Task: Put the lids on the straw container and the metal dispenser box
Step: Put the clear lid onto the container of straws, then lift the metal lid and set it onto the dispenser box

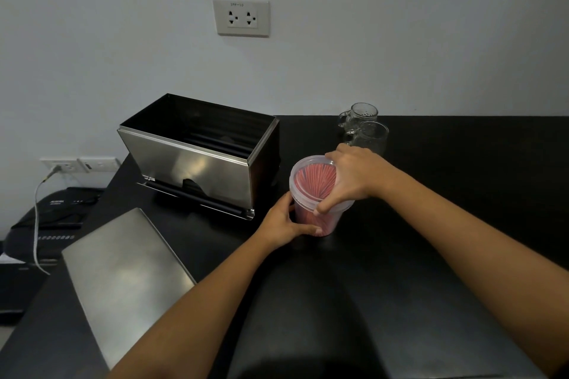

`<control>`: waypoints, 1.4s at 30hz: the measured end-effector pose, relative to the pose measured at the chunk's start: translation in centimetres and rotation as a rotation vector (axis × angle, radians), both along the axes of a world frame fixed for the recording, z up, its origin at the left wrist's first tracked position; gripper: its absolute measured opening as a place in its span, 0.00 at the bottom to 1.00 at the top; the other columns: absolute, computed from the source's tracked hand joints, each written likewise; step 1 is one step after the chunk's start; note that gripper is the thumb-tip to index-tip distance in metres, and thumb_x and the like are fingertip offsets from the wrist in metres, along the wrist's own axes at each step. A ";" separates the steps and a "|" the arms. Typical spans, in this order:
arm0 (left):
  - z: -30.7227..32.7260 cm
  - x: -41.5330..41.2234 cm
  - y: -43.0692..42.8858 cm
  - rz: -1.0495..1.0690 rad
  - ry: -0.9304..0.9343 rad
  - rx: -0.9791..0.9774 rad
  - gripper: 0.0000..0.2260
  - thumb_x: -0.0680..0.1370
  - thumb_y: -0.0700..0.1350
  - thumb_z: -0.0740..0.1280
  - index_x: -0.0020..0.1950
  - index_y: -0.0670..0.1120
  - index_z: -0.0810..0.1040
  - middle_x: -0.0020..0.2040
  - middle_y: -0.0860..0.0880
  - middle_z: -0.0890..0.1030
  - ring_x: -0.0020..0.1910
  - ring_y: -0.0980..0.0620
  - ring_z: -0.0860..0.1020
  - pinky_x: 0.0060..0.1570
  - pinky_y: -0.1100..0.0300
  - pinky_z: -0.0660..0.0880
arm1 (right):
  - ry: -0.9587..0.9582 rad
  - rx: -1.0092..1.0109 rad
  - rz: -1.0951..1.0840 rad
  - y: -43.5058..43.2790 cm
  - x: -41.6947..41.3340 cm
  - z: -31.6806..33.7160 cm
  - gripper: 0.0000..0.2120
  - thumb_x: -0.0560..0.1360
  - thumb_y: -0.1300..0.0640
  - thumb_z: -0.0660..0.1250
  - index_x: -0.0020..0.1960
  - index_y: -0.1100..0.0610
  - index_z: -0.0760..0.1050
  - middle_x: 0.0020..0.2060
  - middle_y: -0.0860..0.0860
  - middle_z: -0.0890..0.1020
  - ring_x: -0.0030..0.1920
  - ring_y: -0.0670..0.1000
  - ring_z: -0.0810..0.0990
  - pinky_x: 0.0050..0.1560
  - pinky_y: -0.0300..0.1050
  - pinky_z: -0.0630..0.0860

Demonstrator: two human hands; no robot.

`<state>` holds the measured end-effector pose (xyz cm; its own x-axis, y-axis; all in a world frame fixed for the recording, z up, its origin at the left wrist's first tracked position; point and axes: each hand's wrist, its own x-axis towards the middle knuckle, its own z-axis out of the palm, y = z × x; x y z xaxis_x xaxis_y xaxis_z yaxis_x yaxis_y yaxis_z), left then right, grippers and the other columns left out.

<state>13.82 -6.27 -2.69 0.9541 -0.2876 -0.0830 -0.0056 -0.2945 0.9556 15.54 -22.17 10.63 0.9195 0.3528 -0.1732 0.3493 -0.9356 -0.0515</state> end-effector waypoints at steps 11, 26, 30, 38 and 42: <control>1.5 -1.0 -0.3 0.063 -0.032 0.213 0.38 0.61 0.46 0.78 0.68 0.46 0.65 0.66 0.47 0.72 0.64 0.51 0.71 0.63 0.57 0.69 | 0.138 0.051 -0.028 0.2 -0.2 -0.5 0.55 0.56 0.34 0.72 0.72 0.57 0.49 0.67 0.54 0.60 0.67 0.55 0.58 0.62 0.54 0.65; 5.0 -9.2 5.3 0.428 -0.057 0.255 0.09 0.73 0.42 0.68 0.53 0.48 0.80 0.40 0.55 0.80 0.38 0.61 0.76 0.43 0.72 0.70 | 0.070 0.674 0.081 2.5 -4.1 2.2 0.36 0.65 0.34 0.64 0.68 0.50 0.64 0.63 0.50 0.67 0.59 0.45 0.67 0.54 0.42 0.66; 5.1 -11.4 9.1 0.545 -0.059 0.290 0.07 0.73 0.41 0.68 0.50 0.47 0.80 0.34 0.56 0.77 0.36 0.60 0.75 0.43 0.69 0.72 | 0.107 0.728 0.159 5.6 -5.8 1.4 0.30 0.68 0.39 0.64 0.66 0.50 0.65 0.56 0.46 0.68 0.55 0.43 0.68 0.46 0.32 0.64; 6.5 -11.3 17.5 0.523 -0.075 0.379 0.06 0.74 0.40 0.67 0.49 0.47 0.79 0.42 0.51 0.79 0.36 0.60 0.74 0.35 0.76 0.69 | 0.170 0.713 0.174 12.3 -8.2 -0.9 0.27 0.71 0.45 0.66 0.66 0.54 0.67 0.61 0.52 0.71 0.61 0.49 0.71 0.61 0.42 0.67; 6.8 -9.9 21.7 0.498 -0.096 0.427 0.07 0.74 0.42 0.67 0.50 0.48 0.80 0.47 0.51 0.81 0.42 0.56 0.77 0.35 0.76 0.68 | 0.197 0.650 0.122 15.3 -8.4 -2.9 0.27 0.71 0.45 0.65 0.67 0.54 0.66 0.60 0.52 0.70 0.58 0.47 0.70 0.56 0.39 0.66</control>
<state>3.90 15.43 4.11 0.9734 0.2290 0.0002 0.1496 -0.6366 0.7566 7.15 -6.90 7.73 0.8398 0.5405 -0.0511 0.3766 -0.6477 -0.6624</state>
